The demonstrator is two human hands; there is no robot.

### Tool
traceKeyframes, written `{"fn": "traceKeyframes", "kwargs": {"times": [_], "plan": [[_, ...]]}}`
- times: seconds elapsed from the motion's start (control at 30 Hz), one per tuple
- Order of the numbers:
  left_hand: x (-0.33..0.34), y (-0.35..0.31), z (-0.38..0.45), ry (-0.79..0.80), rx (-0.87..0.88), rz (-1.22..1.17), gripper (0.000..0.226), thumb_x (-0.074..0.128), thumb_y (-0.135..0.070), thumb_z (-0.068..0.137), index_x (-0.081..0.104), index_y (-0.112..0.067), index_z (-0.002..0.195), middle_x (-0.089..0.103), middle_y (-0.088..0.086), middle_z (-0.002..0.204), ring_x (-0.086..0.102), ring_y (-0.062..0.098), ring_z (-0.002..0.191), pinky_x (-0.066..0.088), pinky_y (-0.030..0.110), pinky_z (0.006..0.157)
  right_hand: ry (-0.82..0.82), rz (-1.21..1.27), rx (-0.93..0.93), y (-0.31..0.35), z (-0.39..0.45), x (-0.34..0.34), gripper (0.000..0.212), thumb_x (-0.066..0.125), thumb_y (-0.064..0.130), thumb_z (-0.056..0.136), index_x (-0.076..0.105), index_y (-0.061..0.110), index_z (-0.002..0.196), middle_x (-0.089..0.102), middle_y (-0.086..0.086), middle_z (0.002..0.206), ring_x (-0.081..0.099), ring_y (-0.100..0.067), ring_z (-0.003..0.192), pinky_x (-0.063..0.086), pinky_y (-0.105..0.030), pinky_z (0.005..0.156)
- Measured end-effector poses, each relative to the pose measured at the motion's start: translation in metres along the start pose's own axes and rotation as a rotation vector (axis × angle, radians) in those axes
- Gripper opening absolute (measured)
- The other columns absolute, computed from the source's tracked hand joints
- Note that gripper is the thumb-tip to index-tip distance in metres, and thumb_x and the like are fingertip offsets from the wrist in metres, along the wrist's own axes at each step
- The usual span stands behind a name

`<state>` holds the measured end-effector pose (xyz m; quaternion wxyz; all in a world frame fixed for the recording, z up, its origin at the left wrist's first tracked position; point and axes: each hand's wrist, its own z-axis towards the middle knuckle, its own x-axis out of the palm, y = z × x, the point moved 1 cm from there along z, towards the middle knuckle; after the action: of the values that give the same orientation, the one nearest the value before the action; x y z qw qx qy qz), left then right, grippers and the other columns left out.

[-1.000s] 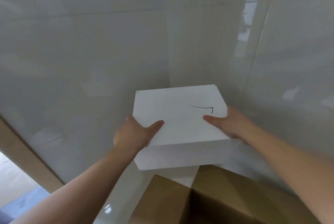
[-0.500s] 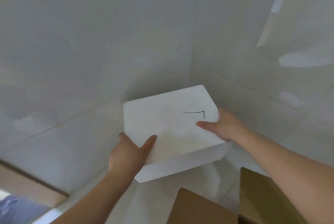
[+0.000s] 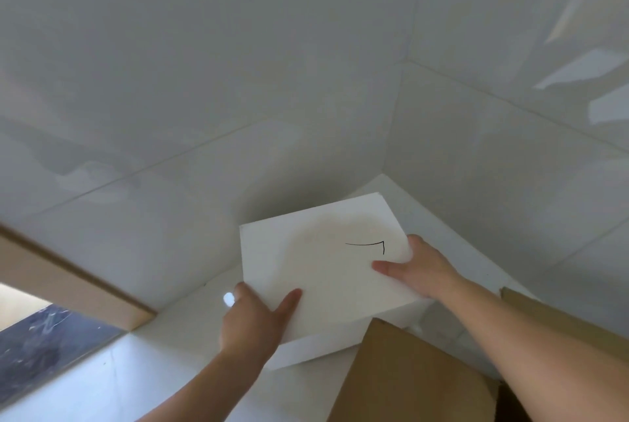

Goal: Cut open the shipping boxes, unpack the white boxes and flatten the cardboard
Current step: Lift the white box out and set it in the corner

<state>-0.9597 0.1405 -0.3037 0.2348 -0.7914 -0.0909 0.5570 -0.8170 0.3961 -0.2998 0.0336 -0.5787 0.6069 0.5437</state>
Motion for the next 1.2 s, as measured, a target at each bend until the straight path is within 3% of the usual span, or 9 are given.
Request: {"fn": "traceKeyframes", "kwargs": {"times": [0.33, 0.4, 0.47, 0.57, 0.67, 0.8, 0.97, 1.2], "plan": [[0.012, 0.005, 0.007, 0.116, -0.054, 0.118, 0.077, 0.057, -0.077, 0.069, 0.027, -0.013, 0.1, 0.06, 0.008, 0.104, 0.062, 0.03, 0.098, 0.038, 0.03, 0.067, 0.015, -0.056, 0.044, -0.007, 0.0, 0.017, 0.085, 0.077, 0.061, 0.065, 0.041, 0.015, 0.127, 0.058, -0.003, 0.122, 0.055, -0.025, 0.11, 0.043, -0.033, 0.079], [0.013, 0.004, 0.007, 0.142, -0.066, 0.133, 0.083, 0.056, -0.076, 0.07, 0.03, -0.009, 0.111, 0.059, 0.011, 0.114, 0.06, 0.031, 0.103, 0.042, 0.032, 0.071, 0.014, -0.089, 0.047, -0.005, 0.0, 0.017, 0.087, 0.075, 0.063, 0.066, 0.039, 0.015, 0.129, 0.057, -0.004, 0.125, 0.054, -0.027, 0.113, 0.044, -0.035, 0.084], [0.011, 0.002, 0.004, 0.155, -0.057, 0.156, 0.101, 0.054, -0.076, 0.073, 0.021, -0.002, 0.134, 0.045, 0.015, 0.135, 0.053, 0.032, 0.117, 0.045, 0.037, 0.084, 0.021, -0.209, 0.056, -0.002, -0.001, 0.016, 0.1, 0.068, 0.071, 0.066, 0.03, 0.013, 0.138, 0.054, -0.005, 0.131, 0.052, -0.028, 0.118, 0.045, -0.037, 0.088], [0.003, -0.008, 0.001, 0.006, 0.123, 0.202, 0.101, 0.053, -0.07, 0.078, 0.012, -0.007, 0.144, 0.021, 0.013, 0.152, 0.031, 0.031, 0.136, 0.033, 0.041, 0.106, 0.017, -0.389, 0.057, 0.002, -0.004, 0.012, 0.111, 0.056, 0.08, 0.068, 0.017, 0.014, 0.147, 0.049, -0.007, 0.134, 0.051, -0.028, 0.121, 0.044, -0.038, 0.089], [-0.002, -0.023, -0.004, -0.048, 0.304, 0.211, 0.081, 0.046, -0.063, 0.087, 0.022, -0.012, 0.145, 0.02, 0.009, 0.154, 0.019, 0.025, 0.142, 0.023, 0.038, 0.114, 0.001, -0.402, 0.029, 0.005, -0.006, 0.007, 0.096, 0.055, 0.076, 0.073, 0.025, 0.017, 0.142, 0.052, -0.006, 0.129, 0.053, -0.027, 0.116, 0.043, -0.036, 0.082], [0.001, -0.052, -0.021, -0.002, 0.488, 0.125, 0.061, 0.047, -0.053, 0.091, 0.036, -0.017, 0.138, 0.034, -0.001, 0.145, 0.03, 0.017, 0.136, 0.032, 0.032, 0.108, -0.053, -0.38, -0.026, 0.01, -0.013, -0.007, 0.069, 0.05, 0.066, 0.084, 0.04, 0.017, 0.132, 0.055, -0.007, 0.127, 0.053, -0.027, 0.115, 0.042, -0.035, 0.081], [0.01, -0.095, -0.06, 0.092, 0.712, 0.067, 0.051, 0.047, -0.05, 0.092, 0.042, -0.021, 0.134, 0.042, -0.009, 0.138, 0.034, 0.01, 0.131, 0.035, 0.028, 0.103, -0.137, -0.353, -0.096, 0.01, -0.034, -0.044, 0.07, 0.051, 0.061, 0.088, 0.042, 0.013, 0.139, 0.052, -0.01, 0.136, 0.051, -0.028, 0.122, 0.044, -0.037, 0.096], [0.035, -0.141, -0.145, 0.24, 0.962, 0.18, 0.055, 0.045, -0.059, 0.09, 0.041, -0.029, 0.137, 0.043, -0.01, 0.141, 0.046, 0.01, 0.123, 0.038, 0.03, 0.102, -0.248, -0.337, -0.144, -0.02, -0.097, -0.099, 0.066, 0.049, 0.059, 0.09, 0.046, 0.015, 0.139, 0.054, -0.007, 0.136, 0.054, -0.025, 0.118, 0.042, -0.031, 0.091]]}}
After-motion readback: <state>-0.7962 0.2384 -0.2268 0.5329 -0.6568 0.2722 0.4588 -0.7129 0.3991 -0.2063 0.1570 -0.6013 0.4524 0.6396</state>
